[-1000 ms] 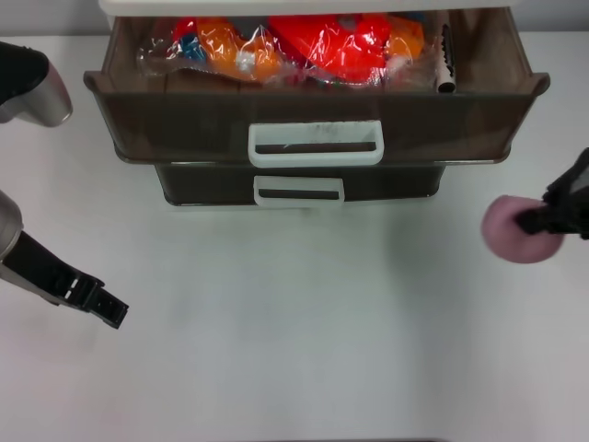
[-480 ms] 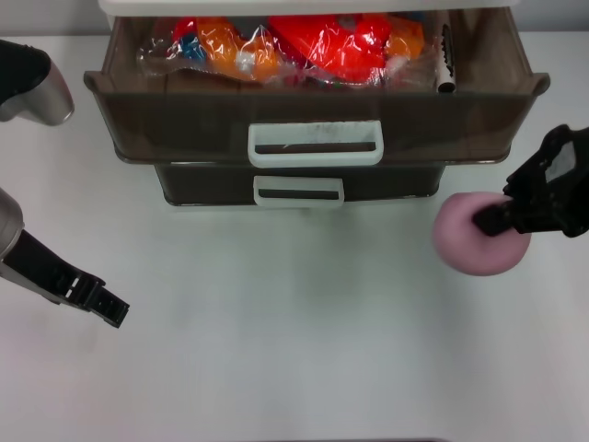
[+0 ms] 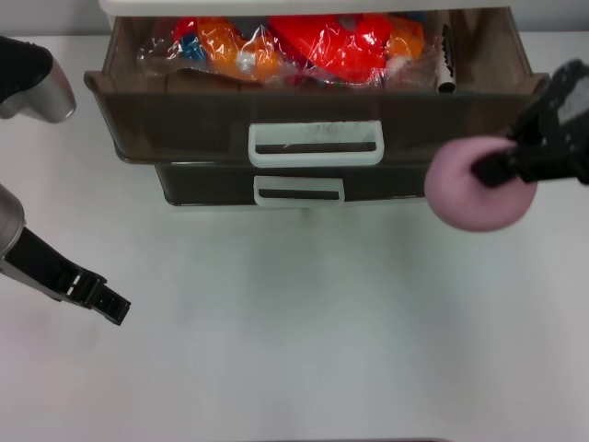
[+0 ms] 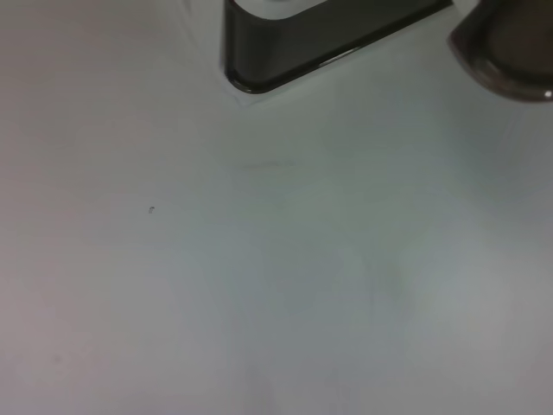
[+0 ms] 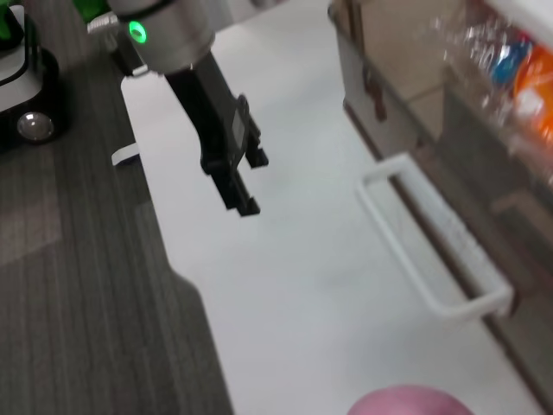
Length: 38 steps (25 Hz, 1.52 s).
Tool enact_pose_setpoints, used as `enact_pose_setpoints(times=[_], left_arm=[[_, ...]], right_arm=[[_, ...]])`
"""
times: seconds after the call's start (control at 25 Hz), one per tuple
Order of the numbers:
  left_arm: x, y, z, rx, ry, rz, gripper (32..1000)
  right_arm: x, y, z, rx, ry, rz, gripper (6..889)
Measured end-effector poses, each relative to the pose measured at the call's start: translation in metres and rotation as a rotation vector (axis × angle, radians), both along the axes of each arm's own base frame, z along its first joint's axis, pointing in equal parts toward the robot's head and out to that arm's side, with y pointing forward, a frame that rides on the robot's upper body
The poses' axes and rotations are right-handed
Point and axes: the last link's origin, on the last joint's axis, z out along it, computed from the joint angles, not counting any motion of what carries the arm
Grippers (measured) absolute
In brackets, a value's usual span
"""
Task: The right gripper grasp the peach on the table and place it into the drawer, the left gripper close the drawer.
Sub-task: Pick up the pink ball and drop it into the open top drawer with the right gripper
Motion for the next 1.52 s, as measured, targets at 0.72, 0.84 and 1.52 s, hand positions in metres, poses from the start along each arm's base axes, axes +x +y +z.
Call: enact_pose_setpoints(times=[0.72, 0.84, 1.52], left_arm=[[0.007, 0.005, 0.0, -0.003, -0.001, -0.024, 851], [0.008, 0.005, 0.0, -0.004, -0.002, -0.027, 850], [0.013, 0.007, -0.001, -0.004, -0.006, -0.04, 850]], right_arm=[[-0.054, 0.064, 0.051, 0.088, -0.021, 0.034, 41], [-0.06, 0.072, 0.054, 0.102, -0.046, 0.037, 41], [-0.067, 0.099, 0.024, 0.047, -0.167, 0.045, 41]])
